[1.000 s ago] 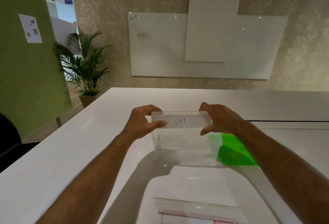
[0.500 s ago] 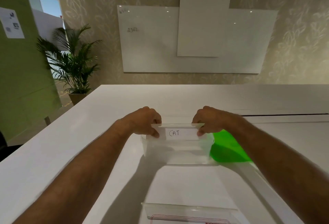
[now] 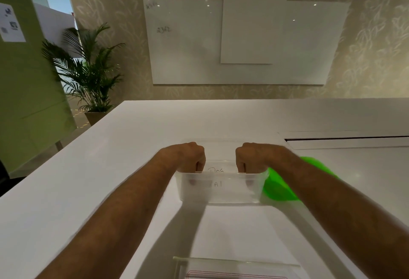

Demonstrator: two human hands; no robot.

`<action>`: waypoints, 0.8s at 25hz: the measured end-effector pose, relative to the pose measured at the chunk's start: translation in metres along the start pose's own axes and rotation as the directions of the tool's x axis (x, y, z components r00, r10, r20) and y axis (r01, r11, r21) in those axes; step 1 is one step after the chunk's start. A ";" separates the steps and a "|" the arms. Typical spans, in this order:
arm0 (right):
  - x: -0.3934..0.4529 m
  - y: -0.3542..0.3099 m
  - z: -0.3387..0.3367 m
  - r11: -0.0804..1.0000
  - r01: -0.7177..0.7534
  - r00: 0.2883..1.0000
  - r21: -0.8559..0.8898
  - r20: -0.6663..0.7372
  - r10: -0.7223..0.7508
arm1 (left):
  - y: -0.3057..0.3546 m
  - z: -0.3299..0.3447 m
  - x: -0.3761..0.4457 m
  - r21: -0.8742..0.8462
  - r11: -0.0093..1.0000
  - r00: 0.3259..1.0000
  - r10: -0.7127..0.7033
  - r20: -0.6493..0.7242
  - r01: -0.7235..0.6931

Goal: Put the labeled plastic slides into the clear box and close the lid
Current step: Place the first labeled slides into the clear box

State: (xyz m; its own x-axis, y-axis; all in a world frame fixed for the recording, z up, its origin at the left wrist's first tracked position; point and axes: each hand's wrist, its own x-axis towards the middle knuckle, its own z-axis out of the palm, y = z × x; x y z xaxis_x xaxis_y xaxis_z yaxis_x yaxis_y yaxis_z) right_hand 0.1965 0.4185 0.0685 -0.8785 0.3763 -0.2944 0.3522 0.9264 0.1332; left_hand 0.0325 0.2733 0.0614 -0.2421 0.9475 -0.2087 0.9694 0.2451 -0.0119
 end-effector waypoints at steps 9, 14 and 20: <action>0.003 -0.005 0.003 1.000 -0.015 1.000 -0.004 0.019 0.015 | 0.002 0.006 0.009 0.044 0.998 0.997 -0.038 0.062 0.036; 0.002 -0.002 0.002 0.981 0.023 0.998 0.192 -0.069 -0.010 | 0.006 -0.001 0.000 -0.053 0.999 1.000 0.003 0.004 -0.003; -0.010 0.003 0.006 0.973 -0.018 0.874 0.231 -0.469 0.128 | 0.005 -0.003 -0.021 -0.067 0.996 0.934 -0.075 -0.350 0.055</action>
State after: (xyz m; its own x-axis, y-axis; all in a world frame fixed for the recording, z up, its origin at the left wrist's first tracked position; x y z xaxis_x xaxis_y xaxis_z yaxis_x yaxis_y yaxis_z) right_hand 0.2080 0.4175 0.0664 -0.8740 0.4412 0.2038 0.4334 0.8973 -0.0838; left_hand 0.0424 0.2554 0.0683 -0.3131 0.9381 0.1483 0.9497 0.3104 0.0417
